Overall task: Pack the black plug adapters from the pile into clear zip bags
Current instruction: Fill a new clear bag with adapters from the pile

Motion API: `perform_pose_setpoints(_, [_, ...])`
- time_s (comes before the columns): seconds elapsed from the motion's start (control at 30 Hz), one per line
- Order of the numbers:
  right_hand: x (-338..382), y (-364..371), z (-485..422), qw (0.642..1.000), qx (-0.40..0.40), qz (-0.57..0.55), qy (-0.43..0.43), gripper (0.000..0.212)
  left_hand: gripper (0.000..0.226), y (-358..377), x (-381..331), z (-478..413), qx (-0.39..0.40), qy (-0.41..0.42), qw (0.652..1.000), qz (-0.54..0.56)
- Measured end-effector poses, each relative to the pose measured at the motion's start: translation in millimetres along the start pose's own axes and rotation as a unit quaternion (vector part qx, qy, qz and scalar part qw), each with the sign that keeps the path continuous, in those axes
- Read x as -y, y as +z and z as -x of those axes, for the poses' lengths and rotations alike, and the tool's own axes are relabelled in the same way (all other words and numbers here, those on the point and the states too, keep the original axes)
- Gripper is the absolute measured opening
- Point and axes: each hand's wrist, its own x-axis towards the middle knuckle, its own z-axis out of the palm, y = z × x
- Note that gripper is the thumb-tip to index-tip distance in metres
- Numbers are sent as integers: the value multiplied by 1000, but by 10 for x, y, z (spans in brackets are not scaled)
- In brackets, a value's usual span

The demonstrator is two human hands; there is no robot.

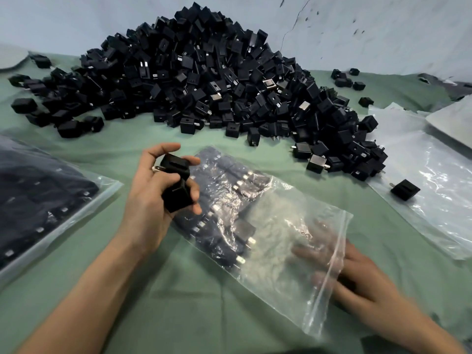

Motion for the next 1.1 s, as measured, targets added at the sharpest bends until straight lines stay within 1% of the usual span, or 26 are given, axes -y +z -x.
perform_pose_setpoints(0.03, [10,-493,463,998,18,27,48,27,28,2,12,14,26,3,1000,-6])
perform_pose_setpoints(0.07, [-96,-454,651,989,-20,-29,147,20,22,16,22,38,57,5,998,-20])
perform_pose_setpoints(0.1, [-159,-590,688,984,-64,-31,162,17,28,44,29,63,87,4,995,-39])
perform_pose_setpoints(0.13, [-286,-676,813,971,-136,-23,197,25,37,95,36,87,111,-4,992,-55])
perform_pose_setpoints(0.17, [-351,-688,852,964,-159,-1,215,33,43,165,42,113,125,-17,990,-65])
perform_pose_setpoints(0.2, [-244,-637,775,956,-180,-29,228,36,46,250,47,135,134,-28,988,-72])
perform_pose_setpoints(0.23, [-186,-584,728,955,-203,-43,212,32,45,347,51,160,146,-34,986,-76])
perform_pose_setpoints(0.3, [-51,-619,645,965,-210,-83,131,17,33,549,64,224,178,-49,978,-92])
perform_pose_setpoints(0.37, [136,-579,522,979,-179,-72,65,16,21,722,68,298,199,-64,969,-134])
perform_pose_setpoints(0.4, [209,-550,489,983,-162,-73,38,18,23,787,61,329,203,-64,964,-157])
perform_pose_setpoints(0.43, [267,-515,460,985,-152,-74,24,19,25,837,51,354,206,-62,961,-174])
perform_pose_setpoints(0.53, [297,-526,432,992,-115,-59,6,20,19,898,13,393,245,-59,949,-188])
perform_pose_setpoints(0.67, [230,-627,483,998,-50,29,-26,21,9,854,13,369,264,-91,938,-207])
perform_pose_setpoints(0.77, [188,-690,576,997,-43,59,-27,22,20,859,33,355,302,-107,919,-229])
perform_pose_setpoints(0.8, [160,-722,627,997,-51,59,-13,21,25,847,27,337,300,-105,918,-236])
perform_pose_setpoints(0.83, [114,-756,689,996,-65,59,12,21,31,813,6,297,281,-98,924,-241])
perform_pose_setpoints(0.9, [-29,-839,843,990,-99,49,84,16,36,665,-49,175,212,-66,947,-232])
perform_pose_setpoints(0.93, [-111,-875,924,986,-111,40,121,12,34,564,-72,103,173,-45,960,-217])
perform_pose_setpoints(1.0, [-232,-890,1049,979,-101,16,178,16,27,362,-89,-1,110,-15,977,-182])
perform_pose_setpoints(1.07, [-275,-816,1108,976,-82,-6,204,23,26,226,-53,-52,60,-2,986,-157])
perform_pose_setpoints(1.1, [-265,-764,1099,976,-72,-14,204,21,27,186,-26,-65,42,2,988,-146])
